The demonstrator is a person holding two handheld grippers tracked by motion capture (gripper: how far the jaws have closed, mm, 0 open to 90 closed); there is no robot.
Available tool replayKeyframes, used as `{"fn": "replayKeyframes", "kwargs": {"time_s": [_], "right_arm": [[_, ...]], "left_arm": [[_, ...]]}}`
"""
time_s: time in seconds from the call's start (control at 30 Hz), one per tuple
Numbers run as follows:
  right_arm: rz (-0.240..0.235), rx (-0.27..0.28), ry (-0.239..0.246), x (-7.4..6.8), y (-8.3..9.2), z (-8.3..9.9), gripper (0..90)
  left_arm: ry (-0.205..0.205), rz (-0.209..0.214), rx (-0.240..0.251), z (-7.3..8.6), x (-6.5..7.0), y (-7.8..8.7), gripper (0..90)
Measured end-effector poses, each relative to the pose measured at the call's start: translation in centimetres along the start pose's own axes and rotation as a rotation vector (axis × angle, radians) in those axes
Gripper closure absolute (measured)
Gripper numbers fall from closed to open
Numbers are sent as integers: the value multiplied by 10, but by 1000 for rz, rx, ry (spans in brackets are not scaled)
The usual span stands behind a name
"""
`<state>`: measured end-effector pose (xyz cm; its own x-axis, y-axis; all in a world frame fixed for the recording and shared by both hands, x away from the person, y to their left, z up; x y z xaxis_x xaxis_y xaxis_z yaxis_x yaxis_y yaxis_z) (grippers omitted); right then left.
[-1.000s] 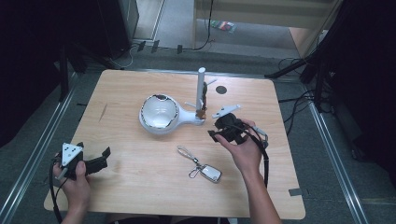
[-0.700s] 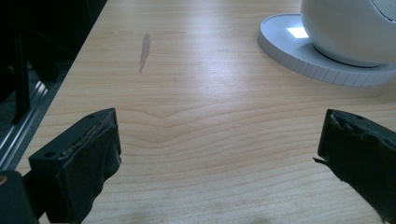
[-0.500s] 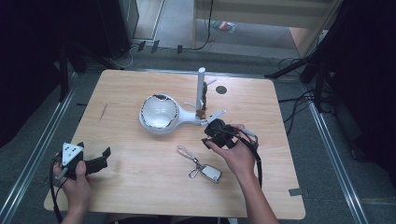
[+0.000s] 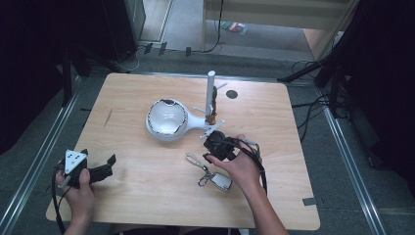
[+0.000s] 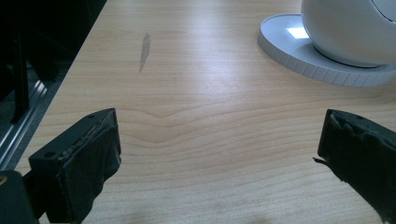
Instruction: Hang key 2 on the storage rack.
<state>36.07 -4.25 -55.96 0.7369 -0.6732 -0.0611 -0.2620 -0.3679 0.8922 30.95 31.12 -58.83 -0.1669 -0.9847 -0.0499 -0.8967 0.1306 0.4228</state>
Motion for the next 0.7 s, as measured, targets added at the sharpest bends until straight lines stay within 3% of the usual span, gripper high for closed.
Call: {"fn": "replayKeyframes", "kwargs": {"time_s": [0.33,0.7], "right_arm": [[-15,-36,40,-13,-12,1,649],[-25,-95,52,-21,-23,6,651]], "left_arm": [[-1,1,0,0,0,0,0],[3,1,0,0,0,0,0]]}}
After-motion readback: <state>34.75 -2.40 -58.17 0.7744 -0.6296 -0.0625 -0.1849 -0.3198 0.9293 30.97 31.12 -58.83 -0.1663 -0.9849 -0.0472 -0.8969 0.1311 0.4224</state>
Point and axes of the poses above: each handheld gripper's, and its own axes: y roughly backward along the jaws, z roughly out of its underside, x roughly to its right, the point moved 9 cm from there along -y, roughly forward along the jaws, and after that the axes turned 8 degrees about -y, right-handed, at the moved point
